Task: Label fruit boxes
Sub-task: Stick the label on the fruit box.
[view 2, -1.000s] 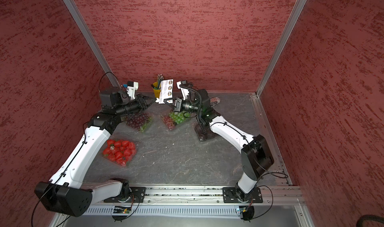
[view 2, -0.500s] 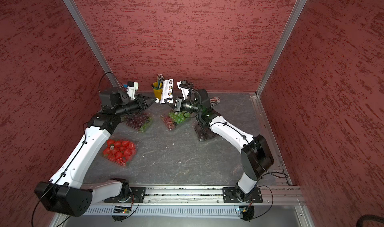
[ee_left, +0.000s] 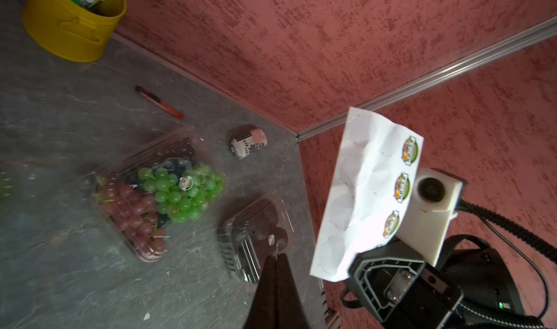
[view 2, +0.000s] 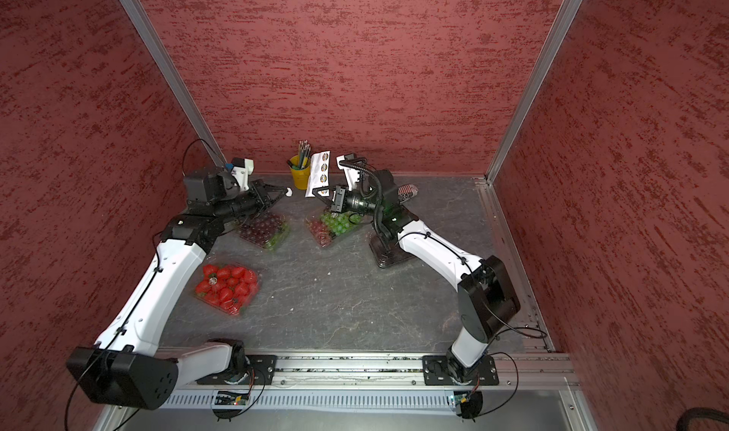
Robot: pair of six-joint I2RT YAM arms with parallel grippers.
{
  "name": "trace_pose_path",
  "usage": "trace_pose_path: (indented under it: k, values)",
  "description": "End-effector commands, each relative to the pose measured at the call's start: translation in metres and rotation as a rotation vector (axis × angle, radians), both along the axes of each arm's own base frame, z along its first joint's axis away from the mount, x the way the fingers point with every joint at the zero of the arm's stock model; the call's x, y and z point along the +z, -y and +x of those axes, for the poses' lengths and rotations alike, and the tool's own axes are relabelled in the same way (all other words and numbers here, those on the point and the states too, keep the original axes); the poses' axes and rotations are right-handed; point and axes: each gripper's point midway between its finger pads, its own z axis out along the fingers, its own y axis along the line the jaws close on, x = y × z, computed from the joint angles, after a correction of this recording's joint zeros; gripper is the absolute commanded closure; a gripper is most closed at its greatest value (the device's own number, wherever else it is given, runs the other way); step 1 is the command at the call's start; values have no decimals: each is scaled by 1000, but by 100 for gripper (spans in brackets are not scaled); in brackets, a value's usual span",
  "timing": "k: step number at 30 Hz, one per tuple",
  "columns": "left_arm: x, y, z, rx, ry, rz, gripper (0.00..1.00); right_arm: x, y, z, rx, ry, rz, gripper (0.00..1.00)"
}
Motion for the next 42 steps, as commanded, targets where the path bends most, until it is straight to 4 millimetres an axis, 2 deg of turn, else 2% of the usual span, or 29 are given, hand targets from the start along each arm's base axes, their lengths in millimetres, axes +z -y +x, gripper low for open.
trace_pose_path:
  k: [1,6,11,17,27,33,42]
  values:
    - [-25,-35,5,111,-87,123,100,9,11,-2,-47,40,-4,100]
    - [-68,-83,9,231,-239,271,100,7,17,-2,-69,52,-11,100]
    - [-99,-124,15,323,-337,411,100,-1,21,0,-65,28,-21,100]
    - [-132,-155,31,365,-447,567,100,-2,28,4,-83,39,-33,100]
    - [-178,-176,69,359,-537,683,100,-2,36,13,-105,42,-44,100]
    - [-199,-176,87,338,-575,696,100,-5,39,19,-118,34,-50,100]
    - [-220,-177,90,326,-633,718,100,-8,41,25,-126,22,-53,100]
